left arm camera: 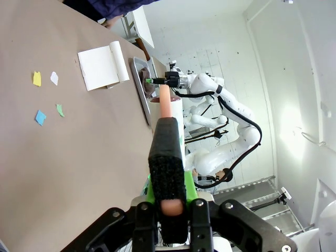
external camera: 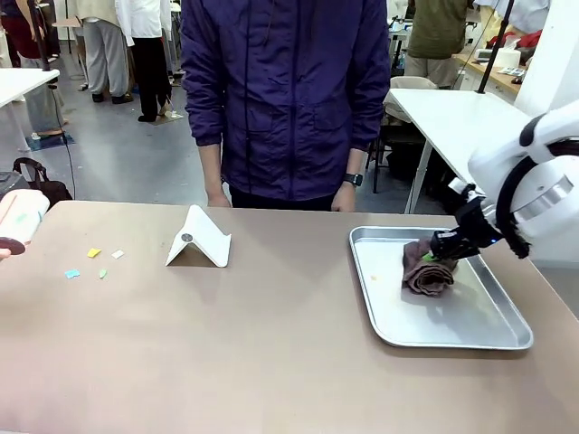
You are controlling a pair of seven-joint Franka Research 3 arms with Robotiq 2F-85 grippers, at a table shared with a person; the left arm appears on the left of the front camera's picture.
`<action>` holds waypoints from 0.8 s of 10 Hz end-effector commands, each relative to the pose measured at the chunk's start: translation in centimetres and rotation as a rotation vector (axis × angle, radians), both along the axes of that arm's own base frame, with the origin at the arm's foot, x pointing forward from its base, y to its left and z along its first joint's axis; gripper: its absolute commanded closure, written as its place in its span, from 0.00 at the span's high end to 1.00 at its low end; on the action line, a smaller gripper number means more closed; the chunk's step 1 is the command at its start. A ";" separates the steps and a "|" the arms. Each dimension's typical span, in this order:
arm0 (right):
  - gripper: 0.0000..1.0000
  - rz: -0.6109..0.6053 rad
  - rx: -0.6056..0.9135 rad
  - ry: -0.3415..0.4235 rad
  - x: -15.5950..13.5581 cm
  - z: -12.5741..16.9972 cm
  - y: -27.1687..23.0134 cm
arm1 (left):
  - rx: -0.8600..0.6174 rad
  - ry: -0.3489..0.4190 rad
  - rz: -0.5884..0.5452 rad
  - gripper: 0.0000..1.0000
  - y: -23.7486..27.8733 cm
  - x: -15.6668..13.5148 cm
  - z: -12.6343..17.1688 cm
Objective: Clean the surface of the table.
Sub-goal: If a person points to the right, clean the right side of the table with your right hand, and if they point to the left, clean the left side with your left hand.
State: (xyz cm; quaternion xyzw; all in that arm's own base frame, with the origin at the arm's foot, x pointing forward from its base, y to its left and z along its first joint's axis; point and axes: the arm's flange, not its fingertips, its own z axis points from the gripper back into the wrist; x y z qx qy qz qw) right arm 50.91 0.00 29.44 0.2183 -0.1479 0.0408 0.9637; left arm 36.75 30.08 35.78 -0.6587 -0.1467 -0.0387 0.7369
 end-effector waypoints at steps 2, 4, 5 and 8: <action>0.07 -0.093 0.041 -0.018 -1.7 -0.2 -2.4 | -0.002 0.014 -0.001 0.00 -0.1 -0.2 0.5; 0.07 -0.093 0.056 -0.028 -1.6 -0.2 -2.3 | -0.002 0.014 -0.001 0.00 -0.1 -0.2 0.5; 0.07 -0.090 0.059 -0.024 -1.5 -0.3 -2.2 | -0.002 0.014 -0.001 0.00 -0.1 -0.2 0.5; 0.07 -0.024 0.313 -0.090 -3.4 3.5 -3.0 | -0.002 0.014 -0.001 0.00 -0.1 -0.2 0.5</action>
